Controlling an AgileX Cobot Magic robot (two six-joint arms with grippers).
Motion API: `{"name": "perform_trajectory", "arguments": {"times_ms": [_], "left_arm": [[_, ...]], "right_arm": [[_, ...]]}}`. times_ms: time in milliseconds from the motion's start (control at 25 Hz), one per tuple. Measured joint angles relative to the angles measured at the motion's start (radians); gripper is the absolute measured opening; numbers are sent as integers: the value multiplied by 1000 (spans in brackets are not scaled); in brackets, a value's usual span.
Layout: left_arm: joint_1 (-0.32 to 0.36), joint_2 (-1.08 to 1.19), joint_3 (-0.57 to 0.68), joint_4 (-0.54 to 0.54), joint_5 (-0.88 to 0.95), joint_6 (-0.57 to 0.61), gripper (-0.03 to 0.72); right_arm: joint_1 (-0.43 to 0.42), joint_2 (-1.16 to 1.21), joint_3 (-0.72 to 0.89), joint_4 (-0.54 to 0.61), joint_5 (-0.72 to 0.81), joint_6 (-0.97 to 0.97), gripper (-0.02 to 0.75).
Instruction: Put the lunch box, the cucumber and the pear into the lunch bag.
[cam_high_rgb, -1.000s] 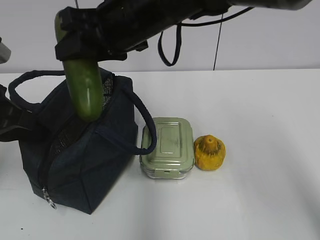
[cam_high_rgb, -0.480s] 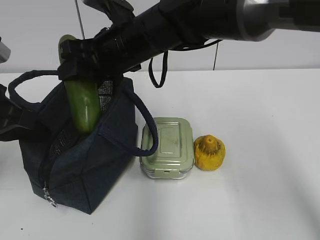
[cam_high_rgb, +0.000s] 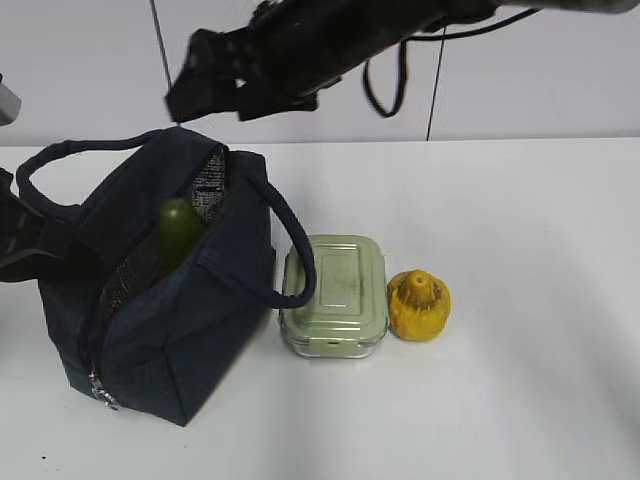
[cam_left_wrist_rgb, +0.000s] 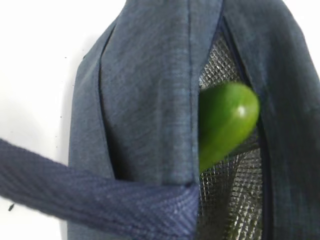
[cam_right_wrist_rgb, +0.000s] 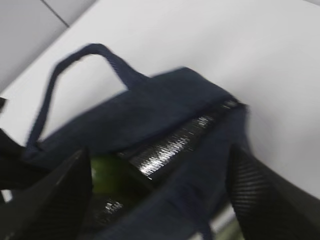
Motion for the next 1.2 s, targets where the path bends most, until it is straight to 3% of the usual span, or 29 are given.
{"name": "perform_trajectory", "arguments": {"times_ms": [120,240,400,920,1120,1200], "left_arm": [[0,0,0,0,0,0,-17],[0,0,0,0,0,0,-18],[0,0,0,0,-1,0,-18],[0,0,0,1,-2,0,-18],[0,0,0,1,-2,0,-18],[0,0,0,2,-2,0,-18]], "right_arm": [[-85,-14,-2,-205,109,144,620],[-118,-14,12,-367,233,211,605],[-118,-14,66,-486,316,274,592],[-110,21,223,-517,338,290,571],[-88,53,227,-519,305,290,505],[-79,76,227,-526,295,292,421]]}}
